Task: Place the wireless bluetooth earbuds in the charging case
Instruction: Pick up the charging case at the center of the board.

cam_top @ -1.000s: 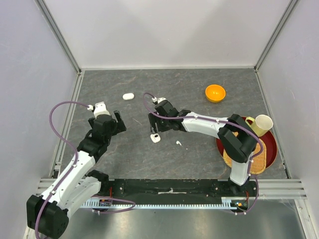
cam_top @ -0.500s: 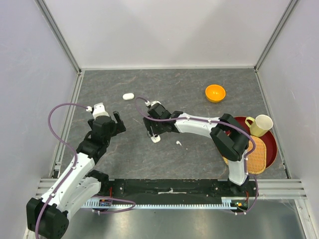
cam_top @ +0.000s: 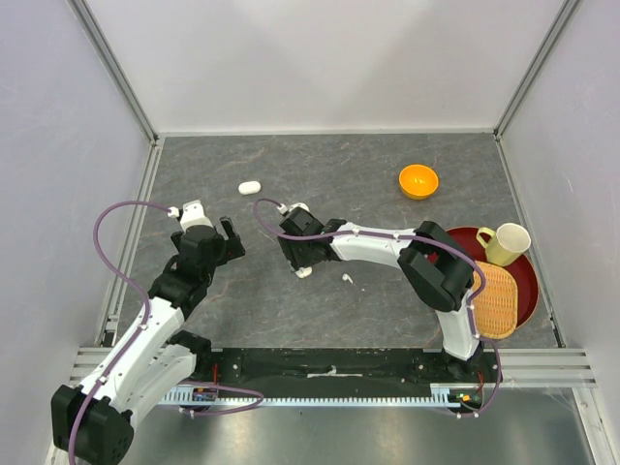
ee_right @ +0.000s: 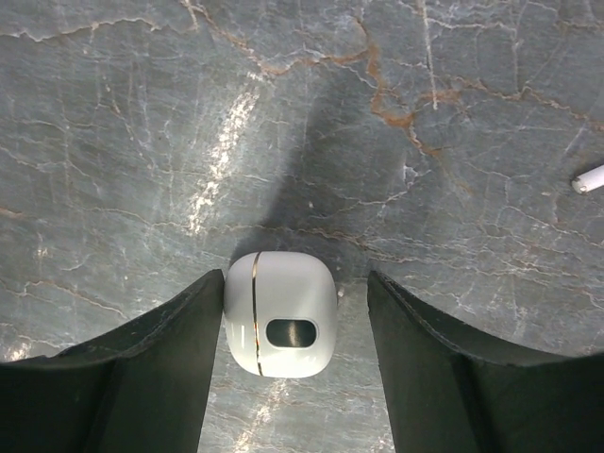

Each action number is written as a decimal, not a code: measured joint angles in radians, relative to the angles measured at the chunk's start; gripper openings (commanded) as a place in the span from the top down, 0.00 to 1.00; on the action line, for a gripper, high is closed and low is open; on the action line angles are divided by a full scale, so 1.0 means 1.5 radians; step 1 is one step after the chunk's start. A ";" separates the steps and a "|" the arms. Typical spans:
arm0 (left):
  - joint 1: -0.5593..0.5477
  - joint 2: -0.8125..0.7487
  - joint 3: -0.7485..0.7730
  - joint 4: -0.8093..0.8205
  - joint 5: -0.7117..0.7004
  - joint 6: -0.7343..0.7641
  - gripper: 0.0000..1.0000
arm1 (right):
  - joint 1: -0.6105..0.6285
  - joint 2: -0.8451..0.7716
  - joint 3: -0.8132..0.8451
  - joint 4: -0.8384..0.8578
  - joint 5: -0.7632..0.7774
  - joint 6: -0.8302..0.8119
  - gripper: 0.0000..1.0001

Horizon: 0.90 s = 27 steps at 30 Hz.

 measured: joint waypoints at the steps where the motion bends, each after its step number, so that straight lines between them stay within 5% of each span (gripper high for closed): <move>1: 0.000 0.000 0.000 0.000 0.000 0.000 0.00 | 0.000 0.001 0.001 -0.002 0.004 0.000 0.32; 20: 0.000 0.003 0.000 0.001 0.003 0.000 0.00 | 0.000 0.021 0.033 -0.035 0.013 -0.005 0.37; 27: 0.000 0.003 0.000 0.001 0.006 0.000 0.00 | 0.000 0.021 0.033 -0.041 0.022 -0.006 0.61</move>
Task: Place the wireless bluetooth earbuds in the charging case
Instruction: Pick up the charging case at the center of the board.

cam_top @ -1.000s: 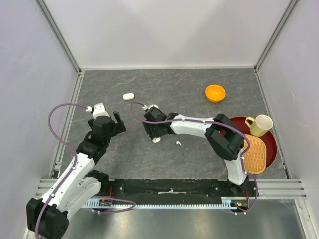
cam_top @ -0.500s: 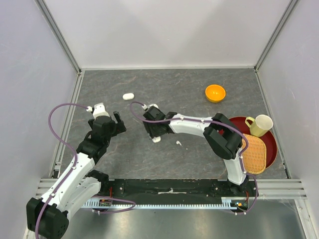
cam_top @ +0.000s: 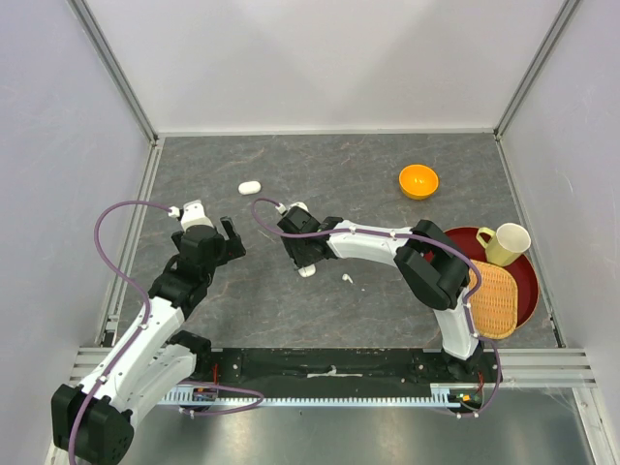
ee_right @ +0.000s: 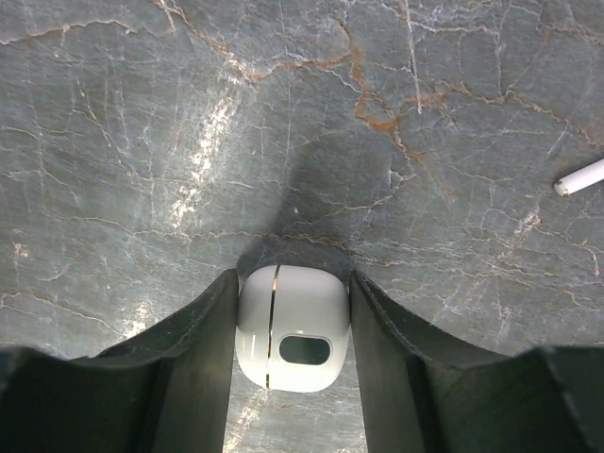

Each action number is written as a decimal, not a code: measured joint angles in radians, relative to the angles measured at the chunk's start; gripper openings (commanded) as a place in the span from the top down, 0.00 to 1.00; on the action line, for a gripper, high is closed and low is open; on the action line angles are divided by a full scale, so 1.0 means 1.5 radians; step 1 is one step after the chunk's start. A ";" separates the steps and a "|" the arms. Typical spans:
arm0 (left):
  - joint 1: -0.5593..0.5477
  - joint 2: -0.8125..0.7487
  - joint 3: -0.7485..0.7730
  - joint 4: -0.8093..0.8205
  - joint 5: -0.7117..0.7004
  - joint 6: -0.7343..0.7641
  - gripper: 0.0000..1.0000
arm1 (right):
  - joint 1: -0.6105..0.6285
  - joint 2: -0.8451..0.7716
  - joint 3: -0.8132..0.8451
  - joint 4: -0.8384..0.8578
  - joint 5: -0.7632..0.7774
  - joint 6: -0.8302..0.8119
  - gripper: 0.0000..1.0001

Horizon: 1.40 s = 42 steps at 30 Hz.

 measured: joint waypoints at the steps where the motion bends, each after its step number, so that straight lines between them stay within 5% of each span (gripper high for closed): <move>1: 0.000 0.000 0.000 0.001 0.000 0.000 0.00 | 0.000 0.000 0.000 0.000 0.000 -0.001 0.63; 7: 0.000 -0.002 -0.001 0.004 0.012 0.000 0.00 | 0.000 0.000 0.000 0.000 0.000 -0.001 0.73; 11: 0.000 -0.011 -0.007 0.011 0.013 0.000 0.00 | 0.000 0.000 0.000 0.001 0.000 0.000 0.45; 17: 0.000 -0.014 -0.011 0.014 0.017 0.000 0.00 | 0.000 0.000 0.000 0.002 0.000 0.006 0.31; 31: 0.000 -0.014 -0.011 0.014 0.017 0.000 0.00 | 0.000 0.000 0.000 -0.006 0.033 0.029 0.38; 35: 0.000 -0.014 -0.011 0.014 0.017 0.000 0.00 | 0.001 0.000 0.000 -0.009 0.033 0.032 0.30; 42: 0.000 -0.015 -0.011 0.014 0.017 0.000 0.00 | 0.003 -0.006 0.000 -0.018 0.039 0.038 0.31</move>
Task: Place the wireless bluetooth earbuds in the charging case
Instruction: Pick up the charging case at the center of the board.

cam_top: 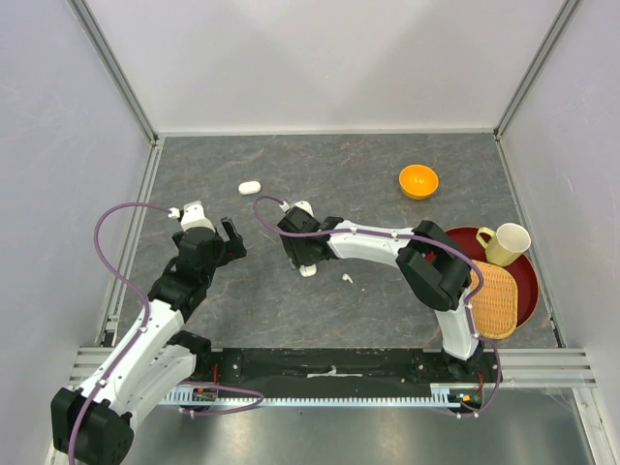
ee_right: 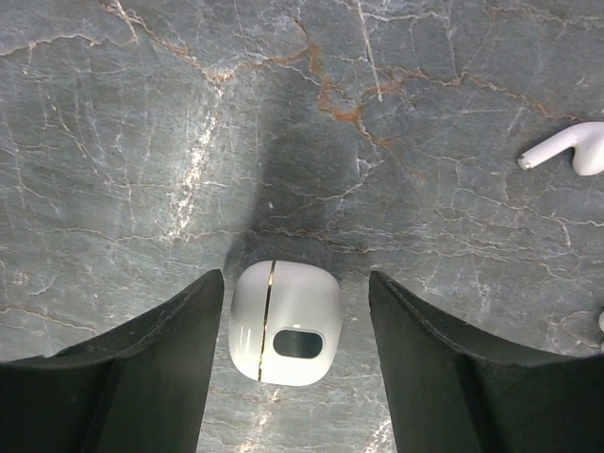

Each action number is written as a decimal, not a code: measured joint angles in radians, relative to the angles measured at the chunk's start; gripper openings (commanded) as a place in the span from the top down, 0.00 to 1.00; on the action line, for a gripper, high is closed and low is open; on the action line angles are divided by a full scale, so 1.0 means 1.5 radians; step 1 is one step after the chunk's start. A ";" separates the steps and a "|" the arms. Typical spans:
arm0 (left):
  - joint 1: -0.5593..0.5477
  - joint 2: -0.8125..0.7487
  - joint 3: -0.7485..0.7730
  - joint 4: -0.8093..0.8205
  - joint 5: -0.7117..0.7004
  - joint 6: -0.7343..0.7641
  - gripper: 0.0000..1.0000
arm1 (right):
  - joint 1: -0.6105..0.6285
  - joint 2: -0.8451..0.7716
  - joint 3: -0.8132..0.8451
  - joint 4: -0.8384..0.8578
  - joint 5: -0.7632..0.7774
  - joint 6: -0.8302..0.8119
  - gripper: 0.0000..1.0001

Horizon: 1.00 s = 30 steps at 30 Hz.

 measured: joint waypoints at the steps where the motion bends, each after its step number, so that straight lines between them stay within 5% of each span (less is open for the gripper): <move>1: 0.000 0.000 0.000 0.000 0.000 0.000 0.00 | 0.000 -0.002 0.000 -0.001 0.001 0.001 0.32; 30: 0.000 0.000 0.000 0.000 0.001 0.000 0.00 | 0.004 -0.005 0.000 -0.005 0.002 0.006 0.38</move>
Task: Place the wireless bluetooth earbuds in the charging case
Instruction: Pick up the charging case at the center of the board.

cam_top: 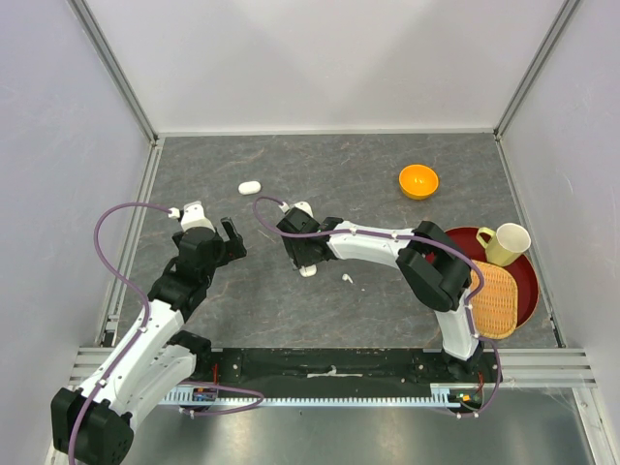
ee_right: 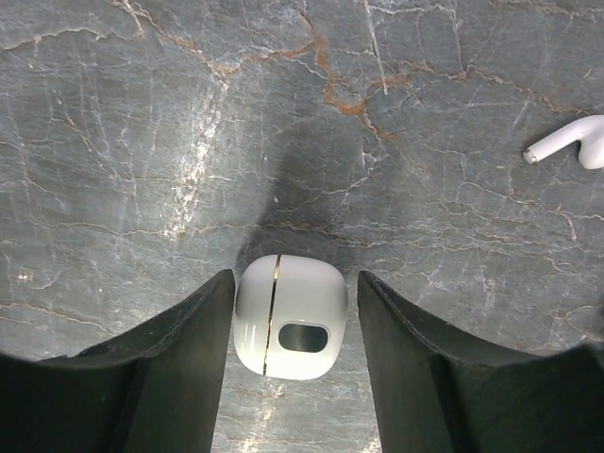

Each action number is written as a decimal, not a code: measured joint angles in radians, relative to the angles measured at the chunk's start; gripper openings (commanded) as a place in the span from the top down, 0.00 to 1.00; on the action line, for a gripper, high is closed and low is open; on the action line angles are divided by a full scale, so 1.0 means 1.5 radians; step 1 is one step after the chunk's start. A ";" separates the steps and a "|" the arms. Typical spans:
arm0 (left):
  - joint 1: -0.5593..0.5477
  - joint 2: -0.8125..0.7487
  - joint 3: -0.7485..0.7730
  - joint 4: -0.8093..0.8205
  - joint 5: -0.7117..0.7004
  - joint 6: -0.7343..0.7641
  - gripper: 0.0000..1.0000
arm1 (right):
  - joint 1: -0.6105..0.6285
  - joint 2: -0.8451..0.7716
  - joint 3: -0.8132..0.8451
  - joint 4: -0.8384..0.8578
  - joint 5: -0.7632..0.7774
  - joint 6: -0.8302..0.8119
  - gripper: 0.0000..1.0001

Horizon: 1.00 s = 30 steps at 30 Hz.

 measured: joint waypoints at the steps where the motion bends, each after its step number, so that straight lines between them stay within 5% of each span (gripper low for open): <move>1: 0.000 0.000 0.000 0.000 0.000 0.000 0.00 | 0.000 0.001 0.000 0.000 0.000 0.000 0.38; 14: 0.000 0.000 0.000 0.000 0.000 0.000 0.00 | 0.000 0.007 0.001 -0.001 -0.001 -0.002 0.48; 23: 0.000 0.000 0.000 0.000 0.000 0.000 0.00 | 0.000 0.012 0.004 -0.001 -0.005 -0.006 0.35; 30: 0.000 0.000 0.000 0.000 0.000 0.000 0.00 | 0.000 0.012 0.004 -0.002 -0.006 -0.008 0.48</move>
